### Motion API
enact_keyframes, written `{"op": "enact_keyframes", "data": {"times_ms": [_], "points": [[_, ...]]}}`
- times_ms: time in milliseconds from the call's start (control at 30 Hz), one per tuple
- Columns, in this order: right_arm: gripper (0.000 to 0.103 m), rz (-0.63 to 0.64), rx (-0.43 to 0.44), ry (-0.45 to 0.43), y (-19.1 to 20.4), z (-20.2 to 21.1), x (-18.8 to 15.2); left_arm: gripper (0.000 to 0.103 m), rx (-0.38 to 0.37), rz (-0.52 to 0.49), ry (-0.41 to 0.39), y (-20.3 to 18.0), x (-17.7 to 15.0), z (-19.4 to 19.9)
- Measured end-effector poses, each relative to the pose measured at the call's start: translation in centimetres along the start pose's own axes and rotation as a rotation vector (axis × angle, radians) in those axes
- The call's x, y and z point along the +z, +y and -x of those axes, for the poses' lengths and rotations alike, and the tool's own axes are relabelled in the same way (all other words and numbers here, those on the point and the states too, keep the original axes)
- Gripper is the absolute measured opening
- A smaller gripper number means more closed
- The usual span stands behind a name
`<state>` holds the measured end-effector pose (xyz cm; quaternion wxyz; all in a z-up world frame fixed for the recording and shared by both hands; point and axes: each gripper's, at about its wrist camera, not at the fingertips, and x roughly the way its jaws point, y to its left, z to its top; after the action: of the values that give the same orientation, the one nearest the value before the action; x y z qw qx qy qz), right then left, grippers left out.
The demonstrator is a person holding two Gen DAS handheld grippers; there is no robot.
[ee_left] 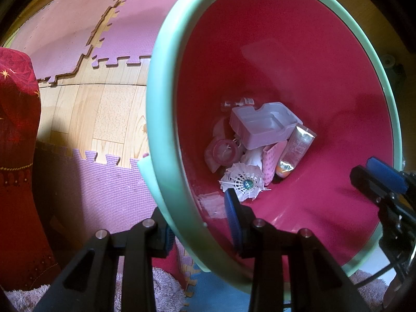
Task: Collect trash
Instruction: 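Move the right tool back to the shelf toward the white plastic bag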
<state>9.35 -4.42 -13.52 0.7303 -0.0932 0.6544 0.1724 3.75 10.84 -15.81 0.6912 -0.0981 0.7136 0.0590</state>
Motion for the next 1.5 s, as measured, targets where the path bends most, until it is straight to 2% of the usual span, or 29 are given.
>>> {"op": "enact_keyframes", "data": {"times_ms": [233, 700, 1167, 1500], "points": [[0.037, 0.002, 0.02, -0.025, 0.3, 1.8, -0.2, 0.036, 0.0, 0.0, 0.0, 0.0, 0.0, 0.0], [0.037, 0.01, 0.057, -0.134, 0.4, 9.7, -0.8, 0.036, 0.0, 0.0, 0.0, 0.0, 0.0, 0.0], [0.037, -0.049, 0.034, -0.263, -2.8, 19.4, -3.0, 0.036, 0.006, 0.002, 0.001, -0.2, 0.1, 0.0], [0.037, -0.056, -0.038, -0.368, -6.2, 26.1, -3.0, 0.036, 0.018, -0.004, -0.001, -0.2, 0.0, 0.1]]}}
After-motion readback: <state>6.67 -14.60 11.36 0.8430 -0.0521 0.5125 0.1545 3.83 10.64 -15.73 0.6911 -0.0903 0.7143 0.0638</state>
